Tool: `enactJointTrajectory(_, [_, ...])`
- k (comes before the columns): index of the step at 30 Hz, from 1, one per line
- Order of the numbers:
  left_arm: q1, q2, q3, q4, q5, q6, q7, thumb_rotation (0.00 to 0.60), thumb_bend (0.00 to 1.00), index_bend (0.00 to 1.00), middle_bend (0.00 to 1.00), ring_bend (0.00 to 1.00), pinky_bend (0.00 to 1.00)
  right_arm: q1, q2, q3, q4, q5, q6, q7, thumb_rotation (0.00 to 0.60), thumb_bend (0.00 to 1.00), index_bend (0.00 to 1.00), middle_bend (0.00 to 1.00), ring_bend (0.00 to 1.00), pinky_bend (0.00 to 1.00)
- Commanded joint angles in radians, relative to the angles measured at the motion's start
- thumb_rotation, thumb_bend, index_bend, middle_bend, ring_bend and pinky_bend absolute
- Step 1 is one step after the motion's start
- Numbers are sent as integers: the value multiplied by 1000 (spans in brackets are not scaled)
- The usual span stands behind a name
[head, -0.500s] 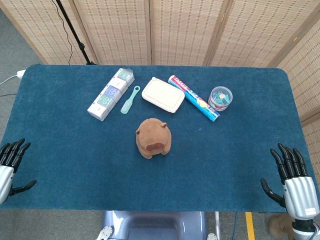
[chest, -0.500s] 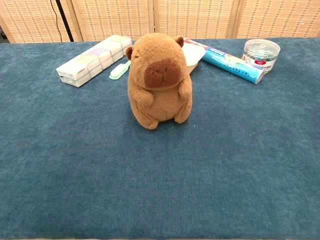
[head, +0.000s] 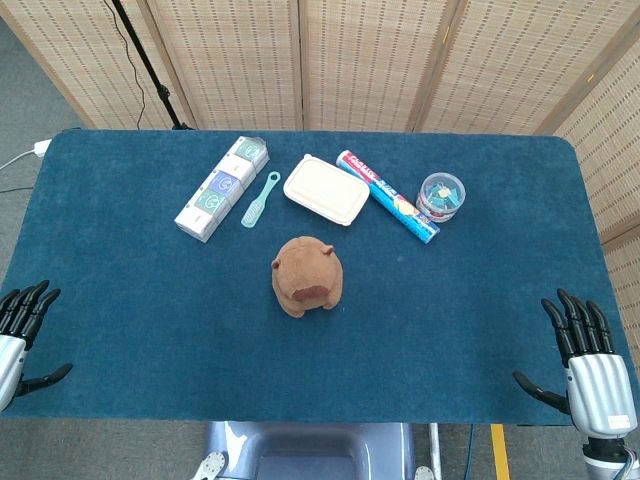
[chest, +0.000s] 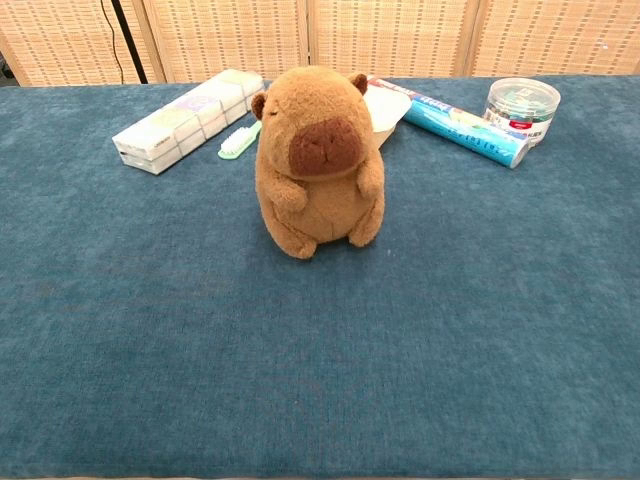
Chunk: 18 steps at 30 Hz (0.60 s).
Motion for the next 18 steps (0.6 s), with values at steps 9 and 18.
enactJointTrajectory(9, [11, 2, -4, -6, -9, 17, -11, 600, 0, 0, 0, 0, 0, 88, -18, 66, -60, 84, -117, -8, 276, 0, 0, 0, 0, 0])
enactJointTrajectory(18, [7, 0, -6, -10, -12, 8, 2, 600, 0, 0, 0, 0, 0, 233, 28, 200, -222, 317, -313, -62, 269, 0, 10, 0, 0, 0])
